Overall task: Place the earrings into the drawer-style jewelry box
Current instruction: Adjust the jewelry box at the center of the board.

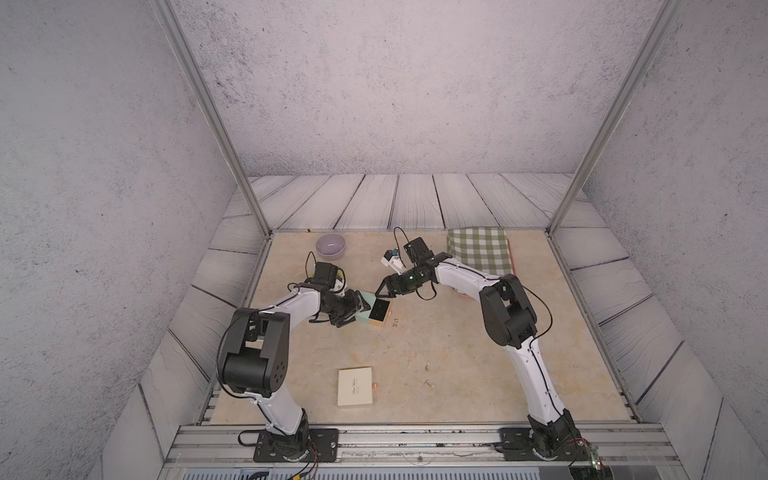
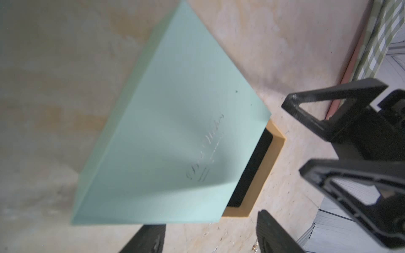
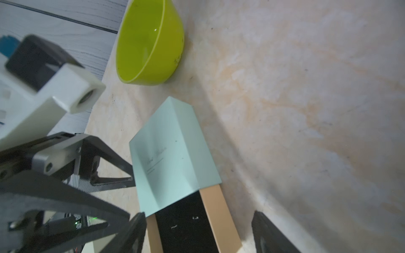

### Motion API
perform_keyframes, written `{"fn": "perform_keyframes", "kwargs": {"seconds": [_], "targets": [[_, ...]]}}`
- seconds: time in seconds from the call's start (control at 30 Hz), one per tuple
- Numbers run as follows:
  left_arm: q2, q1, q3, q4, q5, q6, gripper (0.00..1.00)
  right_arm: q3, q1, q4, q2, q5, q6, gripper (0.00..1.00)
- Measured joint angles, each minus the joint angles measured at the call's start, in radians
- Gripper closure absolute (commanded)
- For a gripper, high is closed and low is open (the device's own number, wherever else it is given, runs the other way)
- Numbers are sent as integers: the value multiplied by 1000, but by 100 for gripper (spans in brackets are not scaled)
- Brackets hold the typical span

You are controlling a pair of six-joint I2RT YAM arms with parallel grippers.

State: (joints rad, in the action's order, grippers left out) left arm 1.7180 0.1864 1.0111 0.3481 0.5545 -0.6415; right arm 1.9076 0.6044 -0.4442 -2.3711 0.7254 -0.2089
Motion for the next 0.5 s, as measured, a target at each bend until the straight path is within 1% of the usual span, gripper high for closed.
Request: {"fn": "perform_keyframes", "kwargs": {"seconds": [0.17,0.27,0.5], "targets": [[57,-10,101,11,-8,15,31,-46,5,30,3,10,-8,23],[87,-11,138,8,-7,14,31,-93,7,43,8,18,-20,24],[175,-12,191,-1,-4,11,31,-253,8,104,134,17,-69,24]]}}
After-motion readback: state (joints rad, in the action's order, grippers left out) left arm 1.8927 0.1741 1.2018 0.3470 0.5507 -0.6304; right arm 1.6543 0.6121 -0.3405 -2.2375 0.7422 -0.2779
